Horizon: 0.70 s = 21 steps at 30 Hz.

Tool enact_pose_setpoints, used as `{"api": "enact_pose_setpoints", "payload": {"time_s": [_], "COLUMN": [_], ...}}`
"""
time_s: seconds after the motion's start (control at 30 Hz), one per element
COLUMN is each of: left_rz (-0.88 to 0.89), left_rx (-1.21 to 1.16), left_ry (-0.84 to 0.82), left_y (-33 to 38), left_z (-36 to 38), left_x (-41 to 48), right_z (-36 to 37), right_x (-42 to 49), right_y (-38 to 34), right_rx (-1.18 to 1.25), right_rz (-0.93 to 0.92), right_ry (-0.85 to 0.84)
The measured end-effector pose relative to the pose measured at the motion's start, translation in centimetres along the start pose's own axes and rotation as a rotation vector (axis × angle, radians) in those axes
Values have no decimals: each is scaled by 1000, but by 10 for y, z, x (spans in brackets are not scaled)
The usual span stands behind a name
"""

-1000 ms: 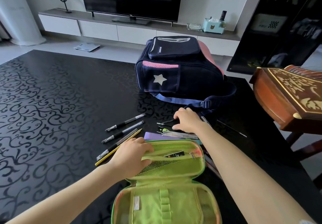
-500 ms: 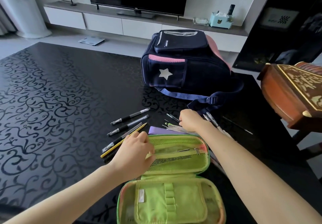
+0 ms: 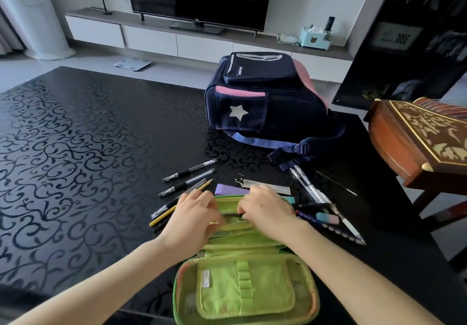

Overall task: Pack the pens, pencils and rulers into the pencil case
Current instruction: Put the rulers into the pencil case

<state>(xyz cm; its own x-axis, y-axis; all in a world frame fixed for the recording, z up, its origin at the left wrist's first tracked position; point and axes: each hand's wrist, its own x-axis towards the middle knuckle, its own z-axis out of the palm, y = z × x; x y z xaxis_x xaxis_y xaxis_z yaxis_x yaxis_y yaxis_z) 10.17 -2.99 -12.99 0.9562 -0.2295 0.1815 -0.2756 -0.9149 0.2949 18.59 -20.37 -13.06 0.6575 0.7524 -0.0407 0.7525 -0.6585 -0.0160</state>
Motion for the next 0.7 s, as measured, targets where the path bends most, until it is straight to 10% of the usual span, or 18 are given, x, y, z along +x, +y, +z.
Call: {"api": "enact_pose_setpoints", "payload": {"time_s": [0.17, 0.27, 0.43, 0.7], "left_rz": [13, 36, 60, 98], "left_rx": [-28, -34, -53, -40], "left_ry": [-17, -64, -80, -40], "left_y": [-6, -7, -5, -11], "left_z": [12, 18, 22, 17], "left_x": [0, -1, 0, -2], "right_z": [-16, -16, -2, -20], "right_x": [0, 15, 37, 38], "right_y": [-1, 35, 78, 89], "right_rx": [235, 152, 259, 503], "right_rz": [-18, 291, 509, 475], "right_ry": [124, 311, -91, 9]}}
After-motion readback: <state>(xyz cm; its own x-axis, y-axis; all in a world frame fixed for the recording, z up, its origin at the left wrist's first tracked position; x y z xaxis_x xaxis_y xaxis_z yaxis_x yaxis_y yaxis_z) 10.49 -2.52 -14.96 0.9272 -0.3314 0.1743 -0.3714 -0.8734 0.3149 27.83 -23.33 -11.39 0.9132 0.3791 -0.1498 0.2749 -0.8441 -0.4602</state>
